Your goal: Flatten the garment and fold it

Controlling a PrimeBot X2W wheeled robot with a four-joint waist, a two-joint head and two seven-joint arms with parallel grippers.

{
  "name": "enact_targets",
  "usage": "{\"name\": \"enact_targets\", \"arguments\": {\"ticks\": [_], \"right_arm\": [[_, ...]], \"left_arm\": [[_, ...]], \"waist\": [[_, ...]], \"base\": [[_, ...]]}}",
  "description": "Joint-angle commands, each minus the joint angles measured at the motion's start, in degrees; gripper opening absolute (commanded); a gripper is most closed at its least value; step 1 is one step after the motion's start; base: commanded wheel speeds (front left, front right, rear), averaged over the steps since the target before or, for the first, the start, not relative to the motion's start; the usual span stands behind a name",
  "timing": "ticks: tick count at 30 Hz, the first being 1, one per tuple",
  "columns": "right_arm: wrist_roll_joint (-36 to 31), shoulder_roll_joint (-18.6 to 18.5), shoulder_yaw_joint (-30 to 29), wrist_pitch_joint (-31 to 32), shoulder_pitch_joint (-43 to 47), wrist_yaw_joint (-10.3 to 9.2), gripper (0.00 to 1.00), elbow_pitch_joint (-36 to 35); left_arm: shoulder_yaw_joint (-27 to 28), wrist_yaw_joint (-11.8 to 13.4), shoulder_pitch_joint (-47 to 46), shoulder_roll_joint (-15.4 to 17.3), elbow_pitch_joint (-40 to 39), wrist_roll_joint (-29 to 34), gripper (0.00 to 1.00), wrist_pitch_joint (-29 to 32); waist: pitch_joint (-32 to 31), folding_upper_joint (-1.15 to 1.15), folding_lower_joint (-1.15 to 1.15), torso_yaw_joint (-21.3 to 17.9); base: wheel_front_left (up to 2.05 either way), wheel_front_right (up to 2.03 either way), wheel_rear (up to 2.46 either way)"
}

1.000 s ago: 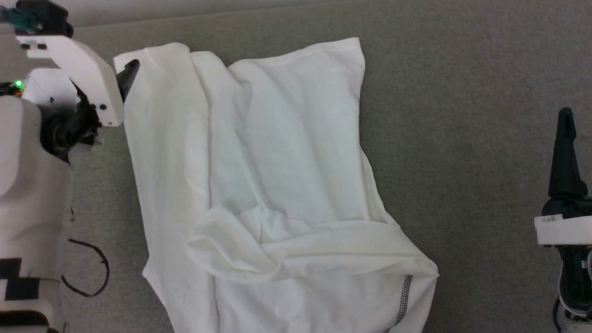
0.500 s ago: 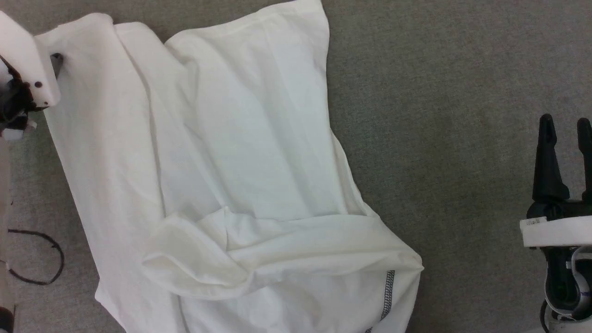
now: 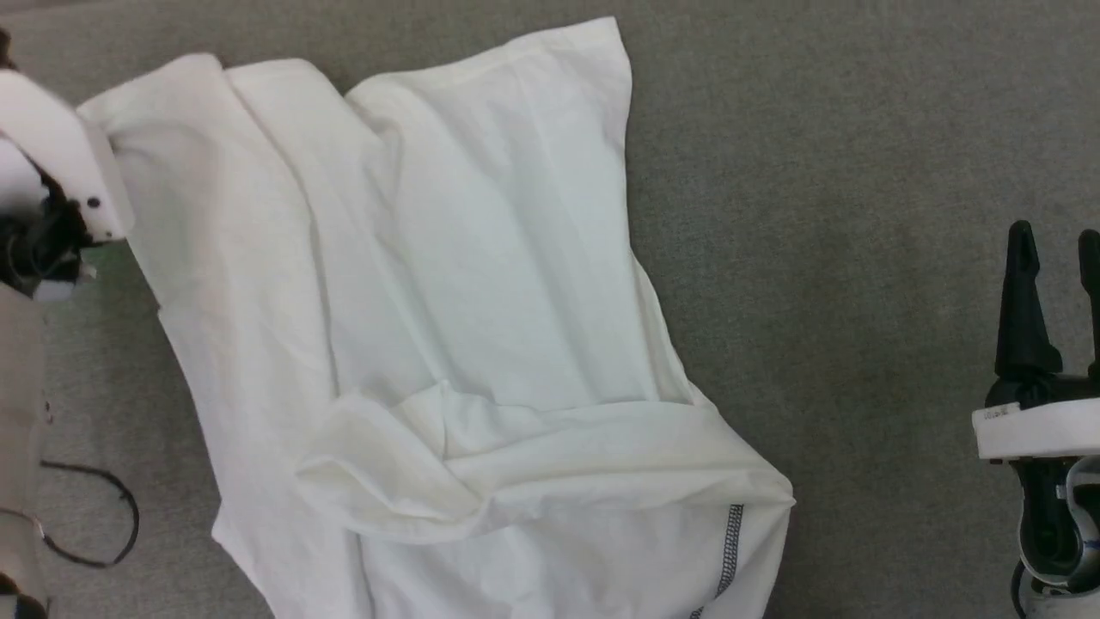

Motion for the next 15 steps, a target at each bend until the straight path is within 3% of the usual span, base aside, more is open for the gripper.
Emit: {"name": "enact_targets", "arguments": {"ticks": [1, 7, 15], "right_arm": [[-0.69, 0.12, -0.35, 0.28, 0.57, -0.05, 1.00, 0.35], [-1.34, 0.13, -1.24, 1.68, 2.73, -0.05, 1.00, 0.57], [-1.69, 0.21, -1.79, 2.95, 6.11, -0.05, 1.00, 0.90]], "left_arm": [[0.83, 0.01, 2.71, 0.13, 1.31, -0.50, 0.00, -3.34], [2.98, -1.29, 5.10, 1.20, 0.79, -1.93, 0.00, -13.29], [2.80, -2.80, 10.46, 1.94, -6.78, -2.89, 0.00, -19.61]], "waist": [[-5.07, 0.00, -0.01, 2.35], [-12.42, 0.00, -0.01, 5.34], [-19.74, 0.00, -0.01, 8.91]], "base": [[0.00, 0.00, 0.00], [0.00, 0.00, 0.00], [0.00, 0.00, 0.00]]}}
